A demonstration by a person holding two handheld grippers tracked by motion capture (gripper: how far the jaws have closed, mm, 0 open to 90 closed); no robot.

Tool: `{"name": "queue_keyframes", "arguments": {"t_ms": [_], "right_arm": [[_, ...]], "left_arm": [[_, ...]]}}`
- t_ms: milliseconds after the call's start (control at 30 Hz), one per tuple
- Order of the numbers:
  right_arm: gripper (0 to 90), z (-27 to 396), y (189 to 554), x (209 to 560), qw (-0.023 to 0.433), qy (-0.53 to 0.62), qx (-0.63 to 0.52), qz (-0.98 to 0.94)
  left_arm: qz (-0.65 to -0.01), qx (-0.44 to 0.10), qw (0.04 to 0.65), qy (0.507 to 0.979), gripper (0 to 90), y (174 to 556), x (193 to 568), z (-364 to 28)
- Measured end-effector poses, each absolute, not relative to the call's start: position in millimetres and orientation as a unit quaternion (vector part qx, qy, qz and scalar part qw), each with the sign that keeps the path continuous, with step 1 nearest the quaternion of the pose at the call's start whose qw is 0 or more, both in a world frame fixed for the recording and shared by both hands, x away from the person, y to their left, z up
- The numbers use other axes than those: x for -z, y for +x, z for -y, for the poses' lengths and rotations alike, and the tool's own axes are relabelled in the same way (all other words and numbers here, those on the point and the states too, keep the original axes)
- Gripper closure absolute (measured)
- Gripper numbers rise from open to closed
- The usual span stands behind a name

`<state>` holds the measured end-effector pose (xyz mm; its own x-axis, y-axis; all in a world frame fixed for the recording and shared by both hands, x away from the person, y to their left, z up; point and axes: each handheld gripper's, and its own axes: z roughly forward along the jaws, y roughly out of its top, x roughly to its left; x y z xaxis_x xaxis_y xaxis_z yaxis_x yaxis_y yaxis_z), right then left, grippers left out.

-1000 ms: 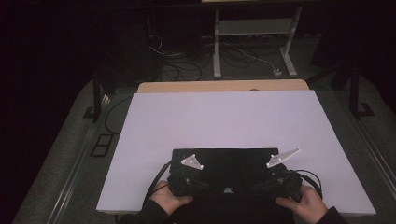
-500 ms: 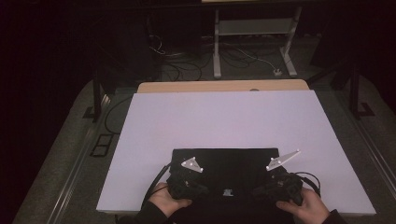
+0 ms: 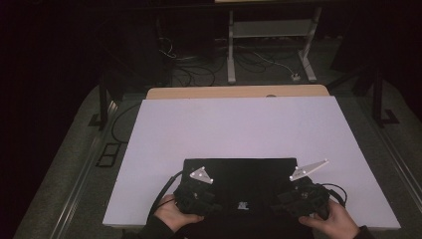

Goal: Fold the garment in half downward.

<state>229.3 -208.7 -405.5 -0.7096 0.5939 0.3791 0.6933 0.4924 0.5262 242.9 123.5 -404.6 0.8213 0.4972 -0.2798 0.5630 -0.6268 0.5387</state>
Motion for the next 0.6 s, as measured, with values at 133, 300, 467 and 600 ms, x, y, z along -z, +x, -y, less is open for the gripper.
{"name": "queue_keyframes", "arguments": {"t_ms": [133,300,467,600], "right_arm": [[26.1,211.8,229.8,397.4,0.054,-0.373,0.347,0.859],[14.6,214.5,234.8,391.1,0.044,-0.382,0.349,0.854],[4.5,218.0,240.0,384.9,0.036,-0.383,0.346,0.856],[0.0,224.8,244.8,379.4,0.029,-0.386,0.349,0.853]], "left_arm": [[-0.295,0.049,0.325,0.897,34.8,244.9,399.7,-128.2],[-0.283,0.058,0.327,0.900,24.2,251.1,395.0,-132.5],[-0.282,0.057,0.337,0.896,12.1,256.6,389.2,-135.4],[-0.297,0.050,0.368,0.880,3.8,261.2,383.2,-138.9]]}}
